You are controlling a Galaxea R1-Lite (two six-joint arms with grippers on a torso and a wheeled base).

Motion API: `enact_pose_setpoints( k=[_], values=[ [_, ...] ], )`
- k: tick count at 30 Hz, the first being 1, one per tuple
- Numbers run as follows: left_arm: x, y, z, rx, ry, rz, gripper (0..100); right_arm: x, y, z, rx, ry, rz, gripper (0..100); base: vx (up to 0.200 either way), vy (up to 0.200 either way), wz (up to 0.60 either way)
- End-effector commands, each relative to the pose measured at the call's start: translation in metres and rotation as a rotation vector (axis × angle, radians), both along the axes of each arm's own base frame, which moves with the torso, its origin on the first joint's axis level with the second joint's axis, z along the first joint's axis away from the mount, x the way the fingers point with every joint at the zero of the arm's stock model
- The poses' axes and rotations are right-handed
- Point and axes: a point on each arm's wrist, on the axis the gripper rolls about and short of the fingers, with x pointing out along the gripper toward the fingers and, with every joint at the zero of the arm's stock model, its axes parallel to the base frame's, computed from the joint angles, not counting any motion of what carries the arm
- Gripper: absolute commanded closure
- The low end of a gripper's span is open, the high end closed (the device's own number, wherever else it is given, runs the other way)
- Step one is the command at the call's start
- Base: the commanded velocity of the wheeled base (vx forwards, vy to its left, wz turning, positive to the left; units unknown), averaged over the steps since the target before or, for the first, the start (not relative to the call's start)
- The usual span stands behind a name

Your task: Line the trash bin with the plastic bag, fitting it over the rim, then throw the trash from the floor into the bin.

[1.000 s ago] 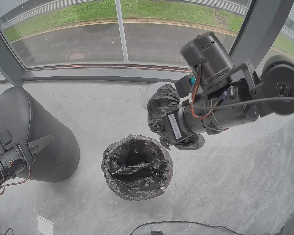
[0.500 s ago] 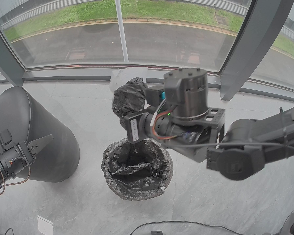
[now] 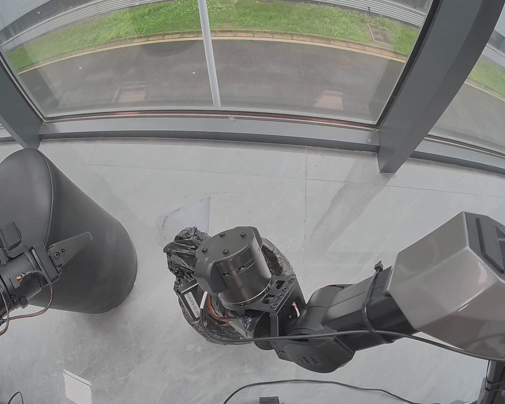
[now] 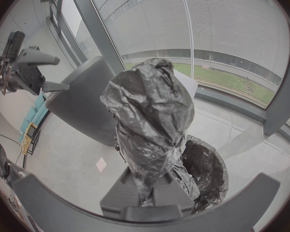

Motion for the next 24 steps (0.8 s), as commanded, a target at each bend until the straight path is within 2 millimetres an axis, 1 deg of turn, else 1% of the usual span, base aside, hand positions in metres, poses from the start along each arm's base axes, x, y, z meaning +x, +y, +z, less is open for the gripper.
enact_pose_setpoints(
  k=[1, 4, 6, 16, 24],
  values=[
    [0.001, 0.0, -0.001, -0.001, 0.005, 0.0, 0, 0.005, 0.001, -0.017, -0.032, 0.018, -0.009, 100, 0.0, 0.0, 0.0],
    [0.001, 0.0, -0.002, 0.0, 0.008, 0.0, 0, 0.013, -0.002, -0.021, -0.035, 0.023, -0.028, 100, 0.0, 0.0, 0.0],
    [0.001, 0.0, -0.002, 0.0, 0.009, 0.0, 0, 0.015, -0.002, -0.023, -0.039, 0.025, -0.031, 100, 0.0, 0.0, 0.0],
    [0.001, 0.0, -0.002, 0.0, 0.009, 0.0, 0, 0.018, -0.002, -0.028, -0.032, 0.009, -0.034, 100, 0.0, 0.0, 0.0],
    [0.001, 0.0, -0.002, 0.0, 0.009, 0.0, 0, 0.023, -0.007, -0.03, -0.041, 0.012, -0.049, 100, 0.0, 0.0, 0.0]
  ],
)
